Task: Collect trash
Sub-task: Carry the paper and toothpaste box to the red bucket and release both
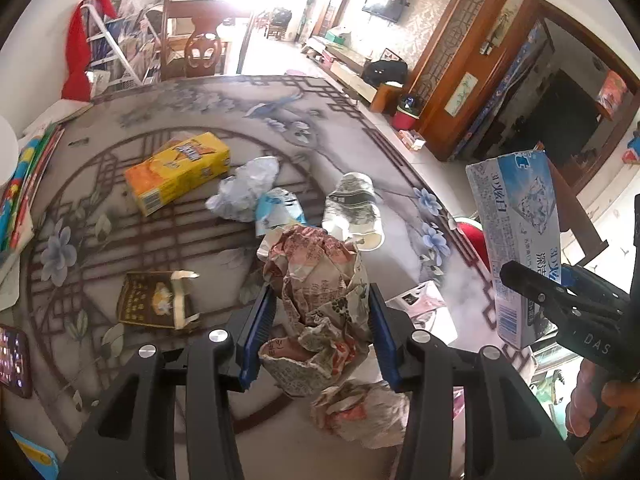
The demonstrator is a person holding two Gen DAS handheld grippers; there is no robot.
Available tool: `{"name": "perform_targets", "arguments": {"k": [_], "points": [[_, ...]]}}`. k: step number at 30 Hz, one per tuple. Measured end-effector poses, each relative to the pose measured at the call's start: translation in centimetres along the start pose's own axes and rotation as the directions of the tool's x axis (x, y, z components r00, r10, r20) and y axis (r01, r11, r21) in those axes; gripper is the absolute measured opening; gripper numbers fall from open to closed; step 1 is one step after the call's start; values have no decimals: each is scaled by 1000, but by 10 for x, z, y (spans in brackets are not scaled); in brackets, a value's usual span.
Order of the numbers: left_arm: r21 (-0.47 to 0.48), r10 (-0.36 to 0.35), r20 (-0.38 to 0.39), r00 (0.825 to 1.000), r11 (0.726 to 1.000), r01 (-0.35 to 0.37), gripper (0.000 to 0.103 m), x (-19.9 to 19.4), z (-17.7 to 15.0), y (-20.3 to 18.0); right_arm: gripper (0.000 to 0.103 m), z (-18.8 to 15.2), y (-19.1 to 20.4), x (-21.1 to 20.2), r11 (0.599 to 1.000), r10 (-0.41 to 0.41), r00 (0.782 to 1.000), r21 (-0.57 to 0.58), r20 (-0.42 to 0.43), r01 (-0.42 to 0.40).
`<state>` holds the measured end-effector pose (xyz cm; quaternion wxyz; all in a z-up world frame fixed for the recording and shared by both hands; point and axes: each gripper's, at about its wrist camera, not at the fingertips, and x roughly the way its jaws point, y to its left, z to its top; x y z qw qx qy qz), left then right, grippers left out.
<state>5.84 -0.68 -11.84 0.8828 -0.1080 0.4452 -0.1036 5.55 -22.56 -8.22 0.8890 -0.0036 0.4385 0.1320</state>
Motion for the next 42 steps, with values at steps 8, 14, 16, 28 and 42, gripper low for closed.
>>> {"name": "perform_targets", "arguments": {"k": [8, 14, 16, 28, 42], "points": [[15, 23, 0, 1000, 1000, -23, 43, 12, 9, -31, 56, 1, -35, 1, 1000, 14, 1000, 7, 8, -14], [10, 21, 2, 1000, 1000, -21, 43, 31, 23, -67, 56, 10, -76, -1, 1000, 18, 1000, 12, 17, -18], [9, 17, 5, 1000, 1000, -17, 43, 39, 28, -84, 56, 15, -92, -1, 1000, 17, 1000, 15, 21, -17], [38, 9, -23, 1000, 999, -8, 43, 80, 39, -160, 56, 21, -172, 2, 998, 15, 1000, 59, 20, -16], [155, -89, -94, 992, 983, 103, 43, 150, 67, -263, 57, 17, -290, 8, 959, -89, 996, 269, 8, 83]]}}
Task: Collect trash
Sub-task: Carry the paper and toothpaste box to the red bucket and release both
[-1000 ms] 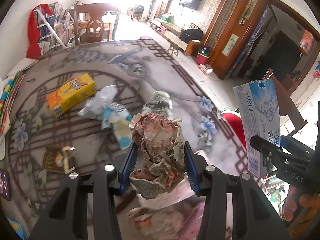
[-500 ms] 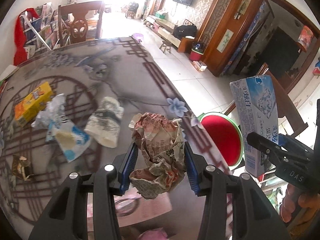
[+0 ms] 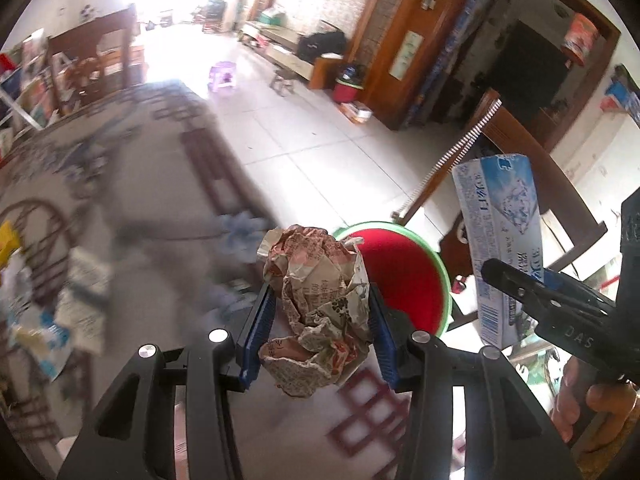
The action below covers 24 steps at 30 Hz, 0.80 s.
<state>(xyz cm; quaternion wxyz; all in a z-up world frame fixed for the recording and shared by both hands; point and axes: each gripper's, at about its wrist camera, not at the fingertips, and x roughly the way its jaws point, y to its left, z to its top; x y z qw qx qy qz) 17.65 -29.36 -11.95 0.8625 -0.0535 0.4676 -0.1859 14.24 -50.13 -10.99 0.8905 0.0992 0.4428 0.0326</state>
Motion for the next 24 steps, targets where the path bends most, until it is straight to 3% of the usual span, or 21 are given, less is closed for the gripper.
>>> {"name": "perform_targets", "arguments": {"k": [14, 15, 17, 24], "points": [[79, -102, -104, 989, 991, 111, 44, 63, 32, -68, 60, 16, -69, 32, 990, -55, 997, 127, -49, 60], [90, -108, -112, 988, 989, 119, 47, 67, 34, -74, 60, 16, -72, 36, 989, -55, 997, 133, -60, 63], [102, -100, -109, 989, 988, 111, 72, 70, 36, -81, 62, 17, -76, 43, 987, -59, 995, 143, -78, 69], [65, -100, -103, 990, 992, 107, 73, 68, 34, -71, 70, 18, -79, 48, 987, -81, 994, 134, -79, 91]]}}
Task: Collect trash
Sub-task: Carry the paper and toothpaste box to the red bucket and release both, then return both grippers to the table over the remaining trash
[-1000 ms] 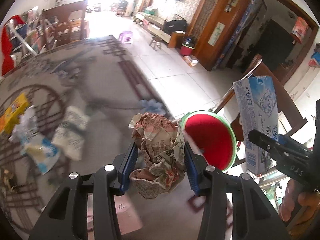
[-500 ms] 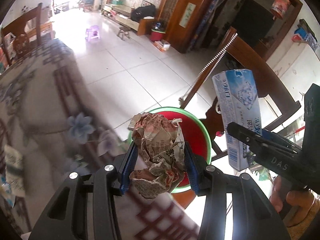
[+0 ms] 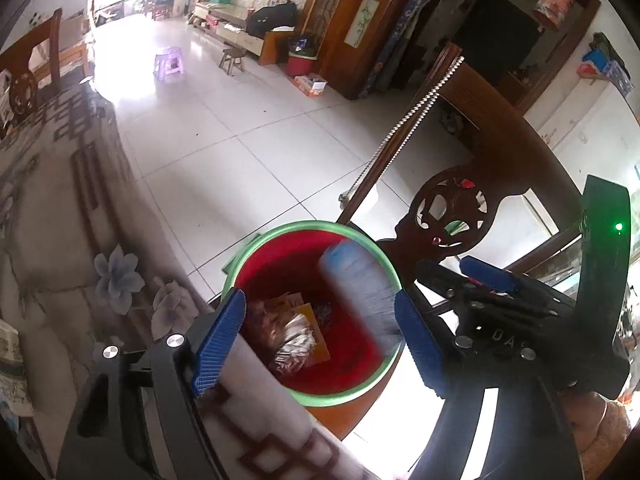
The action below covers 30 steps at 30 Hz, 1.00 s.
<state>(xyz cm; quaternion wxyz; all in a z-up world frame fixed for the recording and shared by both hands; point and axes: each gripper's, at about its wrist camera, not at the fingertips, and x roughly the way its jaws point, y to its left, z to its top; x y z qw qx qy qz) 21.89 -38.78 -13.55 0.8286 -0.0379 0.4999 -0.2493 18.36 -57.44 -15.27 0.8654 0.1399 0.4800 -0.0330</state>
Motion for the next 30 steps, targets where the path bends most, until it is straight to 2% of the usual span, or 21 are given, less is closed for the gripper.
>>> {"name": "perform_targets", "arguments": {"k": [8, 16, 23, 30], "points": [[-99, 22, 51, 998, 995, -17, 73, -33, -21, 21, 73, -3, 9, -8, 1000, 4, 1000, -11, 12, -3], [-229, 109, 128, 986, 970, -77, 73, -85, -52, 71, 74, -13, 47, -20, 996, 28, 1000, -86, 15, -26], [-324, 171, 133, 976, 939, -120, 73, -121, -94, 122, 76, -34, 105, -23, 979, 56, 998, -195, -13, -57], [-386, 261, 156, 953, 904, -184, 73, -175, -145, 189, 79, -67, 180, -29, 950, 77, 996, -299, -45, -87]]}}
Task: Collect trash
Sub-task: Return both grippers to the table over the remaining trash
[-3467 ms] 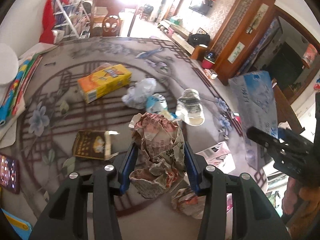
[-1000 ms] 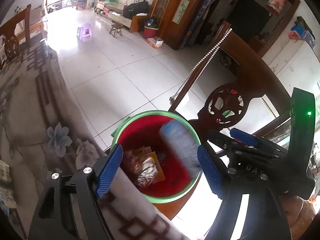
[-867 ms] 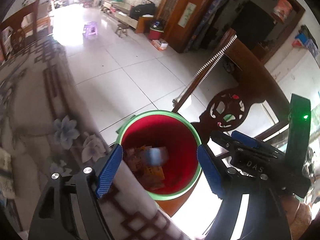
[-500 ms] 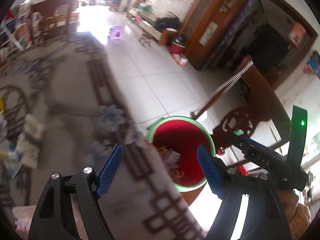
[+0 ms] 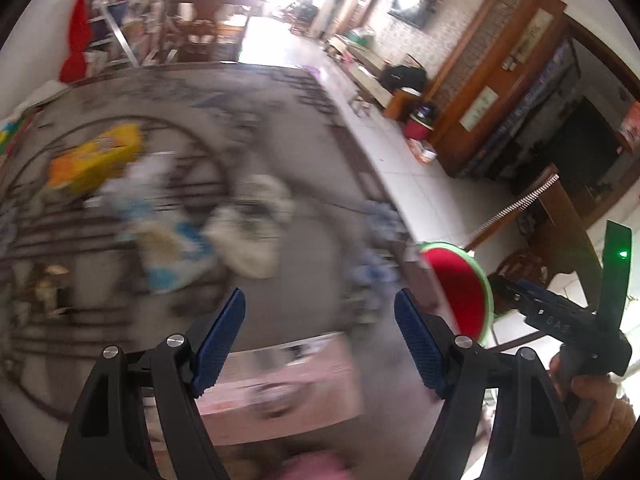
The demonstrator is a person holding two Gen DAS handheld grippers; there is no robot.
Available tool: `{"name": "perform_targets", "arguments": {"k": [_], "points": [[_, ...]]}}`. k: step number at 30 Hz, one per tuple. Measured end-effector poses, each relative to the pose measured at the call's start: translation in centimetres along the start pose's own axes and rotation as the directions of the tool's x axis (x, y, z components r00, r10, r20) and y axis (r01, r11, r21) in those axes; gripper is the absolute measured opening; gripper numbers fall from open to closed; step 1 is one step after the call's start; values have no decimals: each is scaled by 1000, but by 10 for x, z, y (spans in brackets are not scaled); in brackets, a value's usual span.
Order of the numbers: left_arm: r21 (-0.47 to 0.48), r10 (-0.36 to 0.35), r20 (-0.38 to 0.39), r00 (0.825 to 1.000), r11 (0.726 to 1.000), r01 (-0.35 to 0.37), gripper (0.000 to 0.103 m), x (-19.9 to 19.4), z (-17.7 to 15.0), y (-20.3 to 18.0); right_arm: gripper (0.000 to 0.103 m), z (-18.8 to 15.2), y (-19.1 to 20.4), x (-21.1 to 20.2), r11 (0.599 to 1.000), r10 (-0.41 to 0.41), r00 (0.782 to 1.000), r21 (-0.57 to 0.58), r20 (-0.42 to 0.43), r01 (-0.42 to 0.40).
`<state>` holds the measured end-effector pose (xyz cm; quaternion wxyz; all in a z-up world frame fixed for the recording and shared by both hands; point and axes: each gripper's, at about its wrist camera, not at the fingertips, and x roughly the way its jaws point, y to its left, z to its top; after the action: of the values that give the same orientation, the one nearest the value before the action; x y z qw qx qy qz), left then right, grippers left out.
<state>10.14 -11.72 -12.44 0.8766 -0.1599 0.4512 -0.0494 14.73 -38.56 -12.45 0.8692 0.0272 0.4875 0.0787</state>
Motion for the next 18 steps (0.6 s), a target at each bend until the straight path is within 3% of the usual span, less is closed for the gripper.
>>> {"name": "perform_targets", "arguments": {"k": [9, 15, 18], "points": [[-57, 113, -18, 993, 992, -114, 73, -45, -27, 135, 83, -40, 112, -9, 993, 75, 996, -85, -51, -79], [-43, 163, -44, 986, 985, -165, 73, -54, -32, 198, 83, -85, 173, -4, 981, 159, 972, -84, -174, -175], [-16, 157, -57, 986, 987, -158, 73, -54, -30, 214, 85, -100, 195, -5, 975, 150, 965, -132, -213, -180]]}}
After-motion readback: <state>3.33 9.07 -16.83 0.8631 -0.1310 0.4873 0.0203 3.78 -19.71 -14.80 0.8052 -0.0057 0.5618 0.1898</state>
